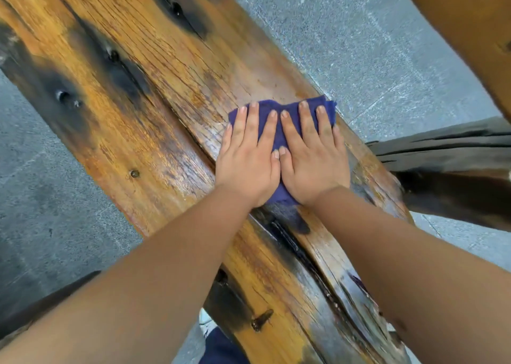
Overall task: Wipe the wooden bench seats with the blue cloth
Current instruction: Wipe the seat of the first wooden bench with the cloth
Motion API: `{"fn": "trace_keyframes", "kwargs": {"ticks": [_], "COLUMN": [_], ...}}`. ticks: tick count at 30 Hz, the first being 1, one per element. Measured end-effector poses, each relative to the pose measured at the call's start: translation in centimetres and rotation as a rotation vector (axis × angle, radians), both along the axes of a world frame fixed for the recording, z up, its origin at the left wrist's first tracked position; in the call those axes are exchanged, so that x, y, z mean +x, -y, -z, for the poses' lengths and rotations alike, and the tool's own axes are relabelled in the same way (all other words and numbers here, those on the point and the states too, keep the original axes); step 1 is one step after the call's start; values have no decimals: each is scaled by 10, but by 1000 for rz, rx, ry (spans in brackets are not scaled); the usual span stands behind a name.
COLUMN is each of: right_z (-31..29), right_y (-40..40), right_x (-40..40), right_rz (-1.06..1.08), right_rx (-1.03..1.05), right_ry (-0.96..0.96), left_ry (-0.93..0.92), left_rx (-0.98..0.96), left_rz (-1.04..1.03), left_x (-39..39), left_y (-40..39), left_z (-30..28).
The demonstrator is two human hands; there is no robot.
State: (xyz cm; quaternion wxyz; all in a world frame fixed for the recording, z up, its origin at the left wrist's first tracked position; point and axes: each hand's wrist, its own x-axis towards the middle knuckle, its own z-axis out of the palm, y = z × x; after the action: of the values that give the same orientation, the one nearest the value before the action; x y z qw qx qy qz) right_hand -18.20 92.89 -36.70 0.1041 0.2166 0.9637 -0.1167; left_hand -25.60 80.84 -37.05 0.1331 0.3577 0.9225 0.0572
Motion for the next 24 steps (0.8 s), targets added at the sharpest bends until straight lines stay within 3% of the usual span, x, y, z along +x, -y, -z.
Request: {"fn": "trace_keyframes", "kwargs": {"ticks": [9, 24], "right_z": [0, 5], "right_y": [-23, -52], "right_x": [-58, -112], "right_rz": [162, 180], "right_rx": [11, -102], "right_ry": [-18, -86], "left_ry": [-59, -102], "left_rx": [4, 42], "left_rz": [172, 178], "left_x": [-80, -130], "left_y": [-39, -67], "left_z": [-2, 3]}}
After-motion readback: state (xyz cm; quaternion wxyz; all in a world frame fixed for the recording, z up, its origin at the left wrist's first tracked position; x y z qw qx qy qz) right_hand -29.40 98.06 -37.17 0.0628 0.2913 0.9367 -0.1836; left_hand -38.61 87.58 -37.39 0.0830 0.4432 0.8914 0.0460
